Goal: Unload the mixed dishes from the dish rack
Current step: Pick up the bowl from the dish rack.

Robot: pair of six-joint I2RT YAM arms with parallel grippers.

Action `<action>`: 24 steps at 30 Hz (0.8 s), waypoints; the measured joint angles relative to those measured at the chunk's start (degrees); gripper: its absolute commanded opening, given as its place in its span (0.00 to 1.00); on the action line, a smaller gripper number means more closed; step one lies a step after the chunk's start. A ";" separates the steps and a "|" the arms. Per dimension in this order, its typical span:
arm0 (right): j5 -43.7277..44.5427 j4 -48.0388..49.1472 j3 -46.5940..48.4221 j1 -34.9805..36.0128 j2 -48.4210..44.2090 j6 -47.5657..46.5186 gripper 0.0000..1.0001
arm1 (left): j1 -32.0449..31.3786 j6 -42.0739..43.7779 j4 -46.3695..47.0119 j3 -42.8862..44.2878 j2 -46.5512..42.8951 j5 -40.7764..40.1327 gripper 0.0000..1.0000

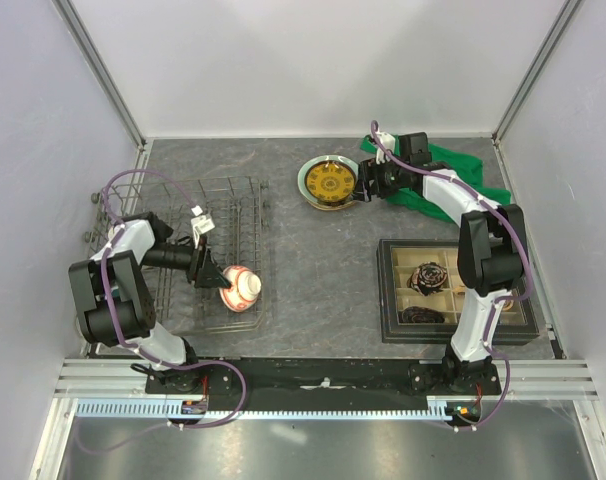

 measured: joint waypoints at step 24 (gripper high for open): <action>-0.02 -0.02 0.00 -1.27 1.51 -0.70 0.79 | -3.96 -3.04 -3.61 4.13 7.13 1.27 0.43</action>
